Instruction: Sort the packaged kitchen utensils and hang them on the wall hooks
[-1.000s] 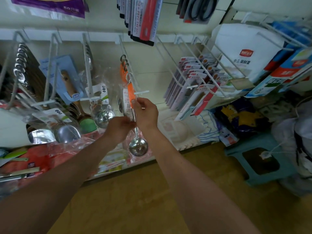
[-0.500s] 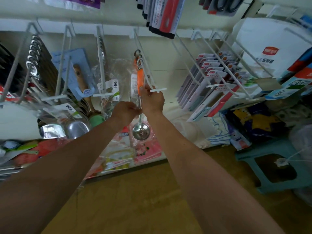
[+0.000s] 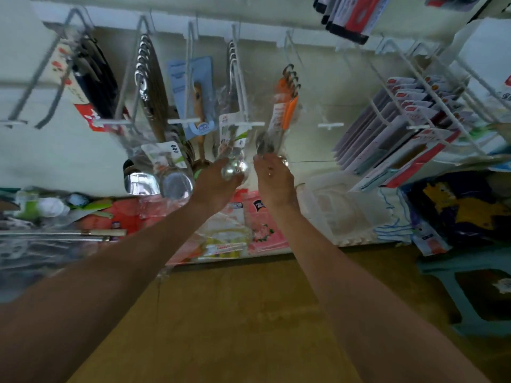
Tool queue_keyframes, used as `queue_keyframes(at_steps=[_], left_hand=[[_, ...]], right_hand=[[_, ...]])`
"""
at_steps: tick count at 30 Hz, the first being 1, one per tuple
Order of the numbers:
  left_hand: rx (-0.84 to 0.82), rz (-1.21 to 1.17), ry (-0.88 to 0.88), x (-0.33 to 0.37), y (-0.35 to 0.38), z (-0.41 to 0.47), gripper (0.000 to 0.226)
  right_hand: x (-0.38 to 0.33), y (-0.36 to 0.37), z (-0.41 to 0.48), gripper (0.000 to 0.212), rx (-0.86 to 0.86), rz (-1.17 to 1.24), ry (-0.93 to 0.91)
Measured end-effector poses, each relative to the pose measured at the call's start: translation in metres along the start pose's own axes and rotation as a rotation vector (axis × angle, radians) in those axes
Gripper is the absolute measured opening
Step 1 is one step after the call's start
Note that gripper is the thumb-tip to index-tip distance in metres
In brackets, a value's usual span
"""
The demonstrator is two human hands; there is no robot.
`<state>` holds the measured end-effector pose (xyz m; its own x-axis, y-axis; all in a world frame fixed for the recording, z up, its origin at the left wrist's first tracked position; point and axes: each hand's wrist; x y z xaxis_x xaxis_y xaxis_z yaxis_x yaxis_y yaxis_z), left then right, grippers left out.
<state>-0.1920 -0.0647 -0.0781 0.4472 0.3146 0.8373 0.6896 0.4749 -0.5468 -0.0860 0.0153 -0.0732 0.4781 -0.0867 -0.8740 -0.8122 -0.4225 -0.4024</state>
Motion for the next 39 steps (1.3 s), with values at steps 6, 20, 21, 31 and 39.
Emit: queue_keyframes(at_steps=[6,20,21,31,39], left_hand=[[0.104,0.176,0.14,-0.05,-0.082,-0.069,0.05],[0.41,0.346,-0.25,-0.195,-0.289,-0.254,0.064],[0.435,0.354,-0.268,-0.206,-0.304,-0.269,0.063],[0.637,0.351,-0.457,-0.298,-0.444,-0.458,0.066],[0.762,0.39,-0.638,-0.361,-0.545,-0.615,0.06]], right_hand=[[0.004,0.037,-0.05,0.05,-0.143,-0.292,-0.266],[-0.043,0.265,-0.223,0.039,-0.518,-0.526,-0.692],[-0.045,0.283,-0.237,0.038,-0.54,-0.526,-0.72],[-0.065,0.443,-0.408,0.063,-0.727,-0.639,-0.902],[-0.08,0.56,-0.566,0.064,-0.874,-0.627,-1.033]])
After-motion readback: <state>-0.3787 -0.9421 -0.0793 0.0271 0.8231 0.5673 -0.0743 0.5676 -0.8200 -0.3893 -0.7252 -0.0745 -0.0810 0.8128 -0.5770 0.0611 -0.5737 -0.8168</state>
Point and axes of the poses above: each hand's wrist, its own z-axis towards the middle knuckle, its own y-axis out of the palm, x = y × z, and after that the axes turned 10 degrees about y, right-handed
